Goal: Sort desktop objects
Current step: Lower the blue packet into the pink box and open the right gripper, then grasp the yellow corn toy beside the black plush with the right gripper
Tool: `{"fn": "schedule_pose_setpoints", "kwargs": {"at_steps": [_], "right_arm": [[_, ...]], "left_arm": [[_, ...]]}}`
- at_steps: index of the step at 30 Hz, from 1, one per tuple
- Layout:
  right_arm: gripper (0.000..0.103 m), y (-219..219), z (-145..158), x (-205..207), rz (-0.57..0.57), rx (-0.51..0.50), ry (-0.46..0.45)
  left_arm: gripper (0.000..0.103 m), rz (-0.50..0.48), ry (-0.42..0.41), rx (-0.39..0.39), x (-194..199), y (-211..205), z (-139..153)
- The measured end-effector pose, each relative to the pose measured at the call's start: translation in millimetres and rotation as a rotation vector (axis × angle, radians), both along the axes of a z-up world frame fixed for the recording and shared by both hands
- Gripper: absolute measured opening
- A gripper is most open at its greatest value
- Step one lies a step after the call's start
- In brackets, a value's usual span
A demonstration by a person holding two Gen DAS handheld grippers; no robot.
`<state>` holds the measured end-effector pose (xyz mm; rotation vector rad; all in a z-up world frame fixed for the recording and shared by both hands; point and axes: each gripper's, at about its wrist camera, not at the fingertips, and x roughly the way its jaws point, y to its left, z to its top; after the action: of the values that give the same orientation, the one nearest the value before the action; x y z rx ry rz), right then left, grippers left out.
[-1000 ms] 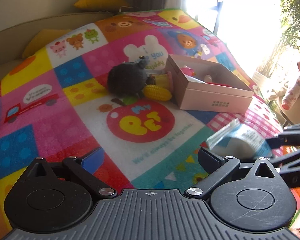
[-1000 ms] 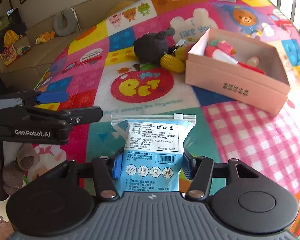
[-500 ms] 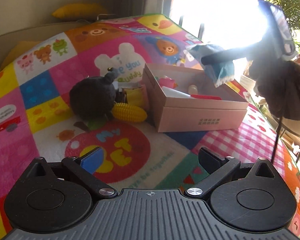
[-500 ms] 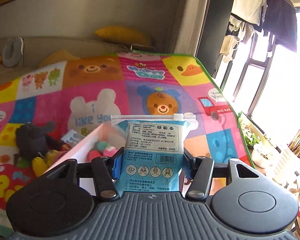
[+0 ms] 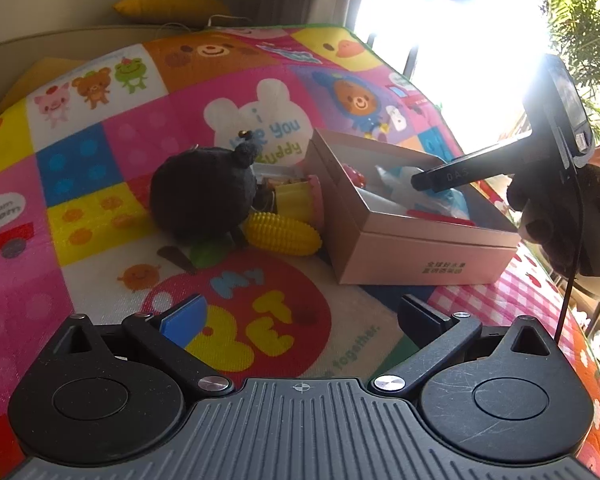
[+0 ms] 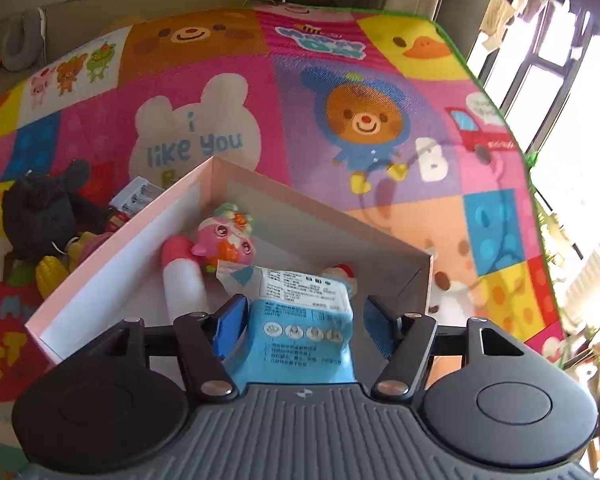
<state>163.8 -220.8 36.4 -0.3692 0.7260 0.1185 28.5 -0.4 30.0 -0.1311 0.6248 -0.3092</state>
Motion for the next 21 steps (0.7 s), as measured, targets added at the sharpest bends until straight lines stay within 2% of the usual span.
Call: {"fn": "schedule_pose_setpoints", "kwargs": {"at_steps": [2, 4, 5, 6, 8, 9, 10, 12, 14, 15, 17, 20, 21], "right_arm": [[0.066, 1, 2, -3, -0.010, -0.052, -0.027], [0.066, -3, 8, -9, -0.009, -0.010, -0.032], [0.059, -7, 13, -14, -0.016, 0.023, -0.036], [0.037, -9, 15, -16, -0.021, 0.053, -0.027], [0.015, -17, 9, -14, -0.037, 0.149, 0.085], [0.014, -18, 0, -11, -0.054, 0.168, 0.137], [0.014, -17, -7, -10, -0.067, 0.154, 0.148], [0.014, -10, -16, -11, -0.075, 0.078, 0.114], [0.014, -4, -10, -12, -0.094, 0.067, 0.107], [0.014, 2, -1, -17, -0.083, 0.064, 0.070], [0.015, 22, 18, -33, -0.014, 0.046, -0.013], [0.025, 64, 32, -56, 0.157, 0.035, -0.041], [0.025, 80, 31, -63, 0.213, 0.023, -0.039]], "left_arm": [[0.103, 0.010, 0.004, -0.008, -2, 5, -2], [0.103, 0.027, 0.009, -0.011, -4, 12, -4], [0.103, 0.036, 0.011, -0.015, -5, 16, -5], [0.103, 0.044, 0.014, -0.019, -5, 19, -6], [0.103, 0.057, 0.017, -0.029, -5, 23, -8], [0.103, 0.062, 0.019, -0.032, -5, 24, -8], [0.103, 0.065, 0.018, -0.031, -5, 25, -8], [0.103, 0.068, 0.010, -0.019, -8, 26, -7], [0.103, 0.076, 0.000, -0.004, -12, 29, -6], [0.103, 0.086, -0.002, 0.001, -13, 31, -7], [0.103, 0.109, 0.004, -0.002, -13, 37, -10], [0.103, 0.139, 0.019, -0.012, -12, 42, -13], [0.103, 0.144, 0.015, -0.006, -12, 43, -12]]}}
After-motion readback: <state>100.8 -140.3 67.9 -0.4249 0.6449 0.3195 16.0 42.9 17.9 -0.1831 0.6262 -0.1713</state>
